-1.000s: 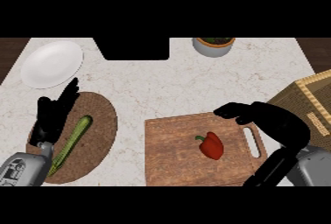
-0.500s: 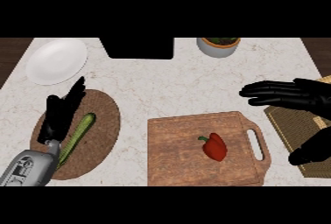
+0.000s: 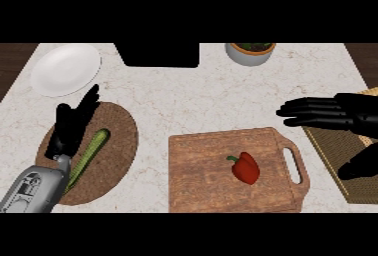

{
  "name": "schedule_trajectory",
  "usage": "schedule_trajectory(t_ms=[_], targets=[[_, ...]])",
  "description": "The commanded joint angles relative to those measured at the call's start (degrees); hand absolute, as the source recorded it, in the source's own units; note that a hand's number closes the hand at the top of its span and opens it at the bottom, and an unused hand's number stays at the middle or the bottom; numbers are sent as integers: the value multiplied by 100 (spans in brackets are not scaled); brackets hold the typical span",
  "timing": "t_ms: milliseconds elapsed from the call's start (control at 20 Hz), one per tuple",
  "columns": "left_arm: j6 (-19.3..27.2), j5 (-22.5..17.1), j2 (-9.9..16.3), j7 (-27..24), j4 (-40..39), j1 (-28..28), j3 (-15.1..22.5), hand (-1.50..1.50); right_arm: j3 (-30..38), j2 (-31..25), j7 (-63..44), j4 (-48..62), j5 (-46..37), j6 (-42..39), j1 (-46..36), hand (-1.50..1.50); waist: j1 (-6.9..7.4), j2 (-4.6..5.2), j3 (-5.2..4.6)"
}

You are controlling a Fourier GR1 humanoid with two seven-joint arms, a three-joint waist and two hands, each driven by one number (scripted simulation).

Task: Pick the bell pepper from the cutting board and place it in the basket

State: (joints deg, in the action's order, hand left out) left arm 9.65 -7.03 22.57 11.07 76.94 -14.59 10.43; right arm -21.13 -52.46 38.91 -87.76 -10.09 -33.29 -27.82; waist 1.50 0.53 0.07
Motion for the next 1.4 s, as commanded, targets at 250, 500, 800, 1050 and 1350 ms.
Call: schedule_trajectory(t_ms=[250,500,800,1050,1350], targets=[[23,123,-148,101,193,163,-32,0,-299,392,1218,1254,-170,-212,-519,-150,-13,-28,-4],[-244,71,-89,-302,-180,262,-297,0,-502,667,1118,1322,-372,118,-456,-150,-94,-39,-8],[-87,265,-211,96,282,285,-154,0,-936,876,1664,1990,-750,566,-252,-150,-43,-46,-1],[-234,286,-136,309,354,100,-325,0,-1155,1397,1247,1982,-1048,739,-393,-150,-96,-52,-5],[-334,401,-150,157,314,334,-490,0,-1188,1868,1452,2488,-1499,1121,-359,-150,-90,-53,-5]])
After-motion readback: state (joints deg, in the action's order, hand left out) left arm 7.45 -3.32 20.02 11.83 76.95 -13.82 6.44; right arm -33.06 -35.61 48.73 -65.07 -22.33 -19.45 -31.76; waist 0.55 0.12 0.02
